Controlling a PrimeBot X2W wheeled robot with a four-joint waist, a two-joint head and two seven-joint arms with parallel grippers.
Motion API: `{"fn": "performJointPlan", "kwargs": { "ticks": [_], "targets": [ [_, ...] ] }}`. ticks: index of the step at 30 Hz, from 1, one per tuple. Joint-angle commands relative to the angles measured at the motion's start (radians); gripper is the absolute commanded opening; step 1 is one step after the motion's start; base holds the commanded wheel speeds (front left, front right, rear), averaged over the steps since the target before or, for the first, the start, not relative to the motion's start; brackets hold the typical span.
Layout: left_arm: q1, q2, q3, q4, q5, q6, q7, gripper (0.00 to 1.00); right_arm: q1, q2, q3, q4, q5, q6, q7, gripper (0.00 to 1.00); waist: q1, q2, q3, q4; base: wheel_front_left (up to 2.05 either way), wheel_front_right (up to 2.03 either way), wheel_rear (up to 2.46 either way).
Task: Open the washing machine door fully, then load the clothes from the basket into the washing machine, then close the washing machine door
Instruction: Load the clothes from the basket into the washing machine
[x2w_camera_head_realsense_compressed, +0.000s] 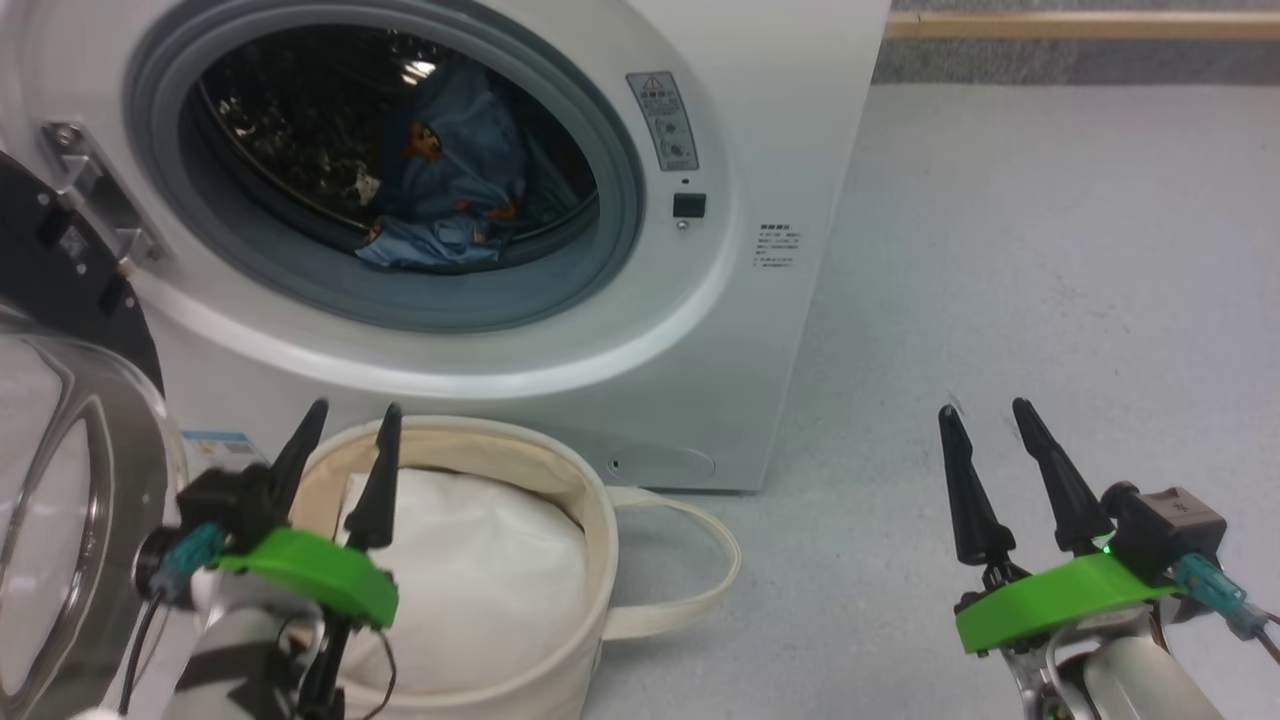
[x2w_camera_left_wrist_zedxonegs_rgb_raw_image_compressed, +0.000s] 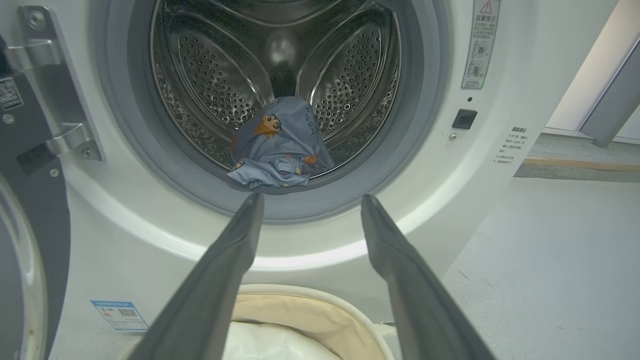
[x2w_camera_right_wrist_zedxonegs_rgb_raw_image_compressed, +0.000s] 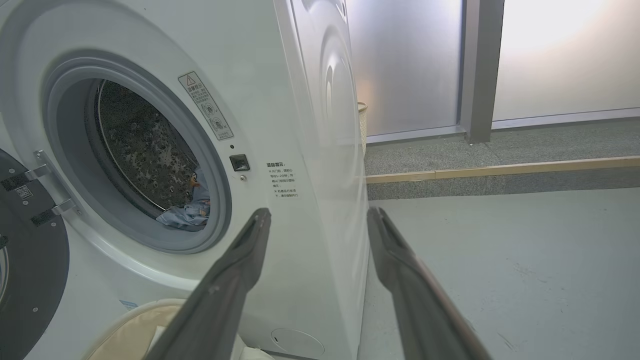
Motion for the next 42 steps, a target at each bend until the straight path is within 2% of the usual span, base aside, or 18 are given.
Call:
{"fn": "performJointPlan", "kwargs": {
  "ticks": [1,15,23,27,42],
  "targets": [
    [-0.002,0.017,0.051,-0.038,0.006,0.01,-0.009,1.0,-0.006,-0.018,0.015,-0.036,0.004,0.0,-0.005,1.0,0.0003,-0.0001,-0.015,0.003,0.0,0.0,0.0],
    [0.087,-0.001,0.122,-0.095,0.044,0.003,-0.009,1.0,0.023,-0.018,0.014,-0.051,0.009,0.0,-0.005,1.0,0.0003,-0.0001,-0.052,-0.009,0.0,0.0,0.0],
    [0.087,-0.02,0.155,-0.063,0.001,-0.009,-0.009,1.0,0.021,-0.016,0.02,-0.049,0.019,0.0,-0.005,1.0,0.0003,-0.0001,-0.056,-0.006,0.0,0.0,0.0],
    [0.079,-0.024,0.166,-0.051,-0.025,-0.014,-0.009,1.0,0.017,-0.013,0.029,-0.046,0.022,0.0,-0.005,1.0,0.0003,-0.0001,-0.057,-0.005,0.0,0.0,0.0],
    [0.078,-0.017,0.158,-0.033,-0.021,-0.018,-0.009,1.0,0.016,-0.011,0.03,-0.042,0.026,0.0,-0.005,1.0,0.0003,-0.0001,-0.063,0.0,0.0,0.0,0.0]
  ]
}}
